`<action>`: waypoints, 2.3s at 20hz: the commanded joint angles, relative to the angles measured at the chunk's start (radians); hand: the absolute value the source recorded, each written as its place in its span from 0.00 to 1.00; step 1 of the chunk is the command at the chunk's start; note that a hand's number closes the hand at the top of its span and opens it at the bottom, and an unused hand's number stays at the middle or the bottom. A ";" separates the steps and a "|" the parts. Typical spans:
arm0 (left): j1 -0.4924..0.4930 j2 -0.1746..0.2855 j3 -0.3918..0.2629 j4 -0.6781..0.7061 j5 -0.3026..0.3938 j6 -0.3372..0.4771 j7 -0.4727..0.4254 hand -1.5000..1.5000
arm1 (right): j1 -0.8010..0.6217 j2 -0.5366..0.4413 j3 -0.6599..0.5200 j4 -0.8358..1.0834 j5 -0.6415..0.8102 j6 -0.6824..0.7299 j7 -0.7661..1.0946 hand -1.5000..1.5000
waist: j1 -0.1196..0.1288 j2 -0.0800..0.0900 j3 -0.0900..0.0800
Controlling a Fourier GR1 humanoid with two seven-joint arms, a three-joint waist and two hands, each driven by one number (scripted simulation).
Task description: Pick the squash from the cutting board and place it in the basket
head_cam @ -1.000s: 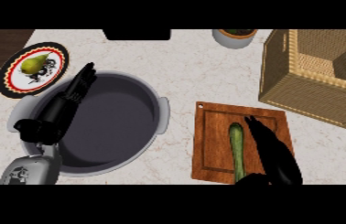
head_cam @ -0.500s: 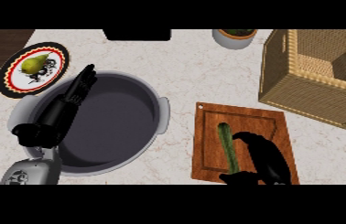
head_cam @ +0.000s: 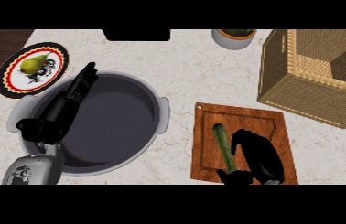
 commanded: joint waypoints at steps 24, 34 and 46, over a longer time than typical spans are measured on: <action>0.026 0.018 0.049 0.069 -0.014 -0.022 -0.089 0.50 | 0.094 0.166 0.036 -0.727 -0.285 -0.079 0.074 1.00 | -0.018 0.006 0.009; -0.002 -0.007 0.016 0.035 -0.026 -0.015 -0.044 0.50 | -0.237 0.165 -0.117 -0.863 -0.207 0.141 0.497 1.00 | 0.003 0.009 0.009; -0.009 -0.019 0.005 -0.070 0.010 -0.032 0.078 0.50 | -0.588 0.014 -0.511 -0.463 -0.317 0.065 0.441 1.00 | 0.012 0.010 0.011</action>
